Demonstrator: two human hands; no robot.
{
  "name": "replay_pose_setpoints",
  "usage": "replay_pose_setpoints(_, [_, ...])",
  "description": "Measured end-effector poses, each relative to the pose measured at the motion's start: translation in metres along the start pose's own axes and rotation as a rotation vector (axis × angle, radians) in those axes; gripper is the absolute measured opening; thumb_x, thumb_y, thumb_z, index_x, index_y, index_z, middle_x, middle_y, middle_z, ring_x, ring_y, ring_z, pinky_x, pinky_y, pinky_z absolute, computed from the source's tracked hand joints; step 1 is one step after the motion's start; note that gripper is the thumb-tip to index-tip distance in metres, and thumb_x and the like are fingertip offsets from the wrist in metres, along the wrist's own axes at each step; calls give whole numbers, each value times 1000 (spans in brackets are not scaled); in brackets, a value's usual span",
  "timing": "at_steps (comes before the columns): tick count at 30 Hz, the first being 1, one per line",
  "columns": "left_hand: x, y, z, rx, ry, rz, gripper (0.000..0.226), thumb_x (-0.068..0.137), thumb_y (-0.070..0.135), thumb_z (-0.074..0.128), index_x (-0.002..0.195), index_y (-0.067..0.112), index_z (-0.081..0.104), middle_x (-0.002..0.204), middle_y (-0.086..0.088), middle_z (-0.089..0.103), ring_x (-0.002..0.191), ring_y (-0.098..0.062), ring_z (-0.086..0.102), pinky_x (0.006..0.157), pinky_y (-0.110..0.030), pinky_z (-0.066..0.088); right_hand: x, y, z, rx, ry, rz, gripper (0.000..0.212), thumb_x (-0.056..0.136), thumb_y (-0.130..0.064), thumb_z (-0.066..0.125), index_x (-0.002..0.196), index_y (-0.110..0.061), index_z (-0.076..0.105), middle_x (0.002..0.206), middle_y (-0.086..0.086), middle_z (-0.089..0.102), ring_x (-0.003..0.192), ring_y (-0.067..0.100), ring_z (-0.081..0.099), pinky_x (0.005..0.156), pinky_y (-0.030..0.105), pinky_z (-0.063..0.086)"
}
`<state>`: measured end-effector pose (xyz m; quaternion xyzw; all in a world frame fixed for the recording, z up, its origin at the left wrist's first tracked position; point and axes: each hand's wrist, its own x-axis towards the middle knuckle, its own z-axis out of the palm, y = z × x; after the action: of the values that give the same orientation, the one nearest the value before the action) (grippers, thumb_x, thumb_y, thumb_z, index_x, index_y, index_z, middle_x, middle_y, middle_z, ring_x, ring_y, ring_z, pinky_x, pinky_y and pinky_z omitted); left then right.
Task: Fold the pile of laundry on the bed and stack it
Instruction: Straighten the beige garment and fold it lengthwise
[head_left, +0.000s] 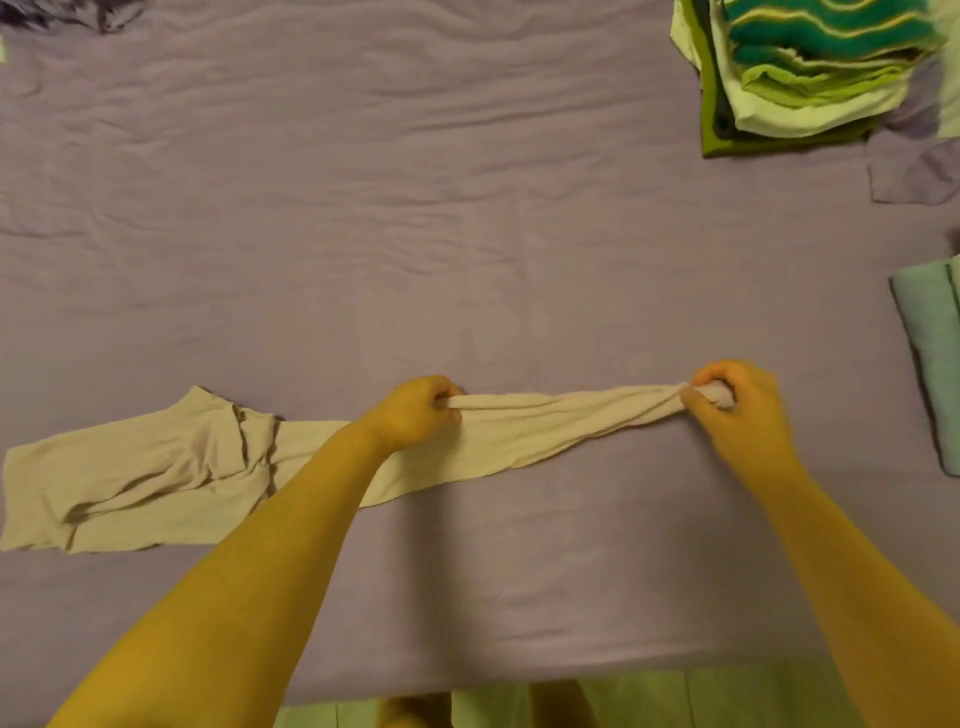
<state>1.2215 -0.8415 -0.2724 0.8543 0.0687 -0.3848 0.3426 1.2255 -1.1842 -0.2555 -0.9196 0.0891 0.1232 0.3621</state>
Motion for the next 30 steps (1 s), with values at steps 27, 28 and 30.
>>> replay_pose_setpoints(27, [68,132,77,419,-88,309,22,86,28,63,106,18,60,102,-3,62,96,-25,58,74,-29,39,23,19,-4,-577,-182,-263,16,92,-24,57,90,-8,58,76,5,61,61,28,58,58,33,46])
replay_pose_setpoints(28, [69,132,80,424,-62,302,19,87,29,61,102,19,56,102,-3,63,94,-26,58,72,-29,36,27,23,-7,-541,-272,-199,23,96,-35,51,99,-12,56,90,2,62,74,26,59,62,34,43])
replay_pose_setpoints(30, [72,134,87,336,-74,261,18,88,30,61,96,22,48,96,-3,63,91,-27,59,69,-29,34,36,35,-11,-498,-365,-186,29,95,-41,50,110,-16,54,105,-2,58,87,23,58,66,33,40])
